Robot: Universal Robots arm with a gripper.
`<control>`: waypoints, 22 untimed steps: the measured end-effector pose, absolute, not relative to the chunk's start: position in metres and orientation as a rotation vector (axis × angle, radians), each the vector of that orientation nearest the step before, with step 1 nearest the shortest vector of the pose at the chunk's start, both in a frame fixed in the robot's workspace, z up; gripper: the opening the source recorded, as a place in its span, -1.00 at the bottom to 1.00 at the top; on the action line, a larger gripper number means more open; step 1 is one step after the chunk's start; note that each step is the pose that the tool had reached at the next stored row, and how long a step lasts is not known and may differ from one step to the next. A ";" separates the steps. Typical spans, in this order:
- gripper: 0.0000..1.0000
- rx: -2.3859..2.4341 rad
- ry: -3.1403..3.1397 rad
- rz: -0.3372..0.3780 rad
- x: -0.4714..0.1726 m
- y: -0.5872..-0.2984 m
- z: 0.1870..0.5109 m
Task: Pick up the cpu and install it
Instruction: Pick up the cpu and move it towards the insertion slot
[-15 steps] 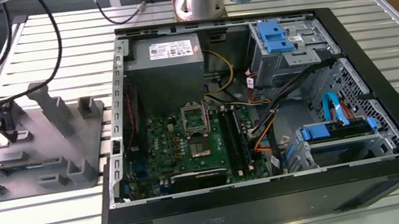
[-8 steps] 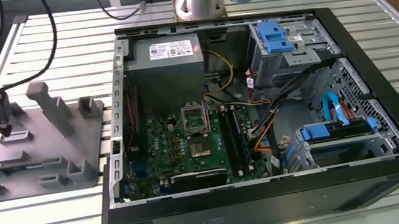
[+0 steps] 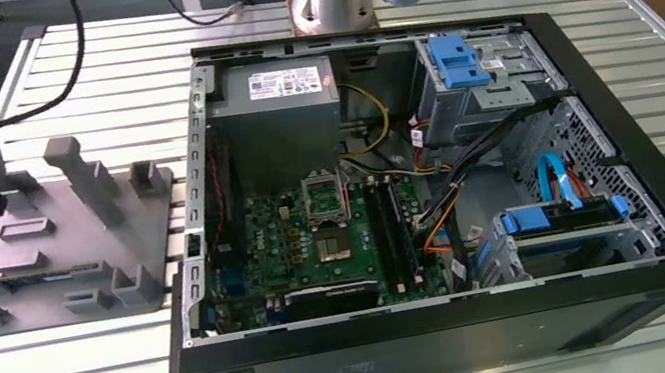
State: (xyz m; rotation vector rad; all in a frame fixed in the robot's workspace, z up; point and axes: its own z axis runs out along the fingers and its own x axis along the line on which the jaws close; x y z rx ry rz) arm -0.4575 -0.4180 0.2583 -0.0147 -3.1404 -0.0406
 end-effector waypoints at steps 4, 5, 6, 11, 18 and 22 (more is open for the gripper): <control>-0.06 -0.015 -3.141 -0.041 -0.457 -0.418 0.263; -0.06 -0.015 -3.141 -0.041 -0.457 -0.418 0.263; -0.06 -0.015 -3.141 -0.041 -0.457 -0.418 0.263; -0.06 -0.015 -3.140 -0.041 -0.457 -0.418 0.268; -0.06 -0.015 -3.140 -0.041 -0.457 -0.418 0.272; -0.06 -0.015 -3.140 -0.041 -0.457 -0.418 0.274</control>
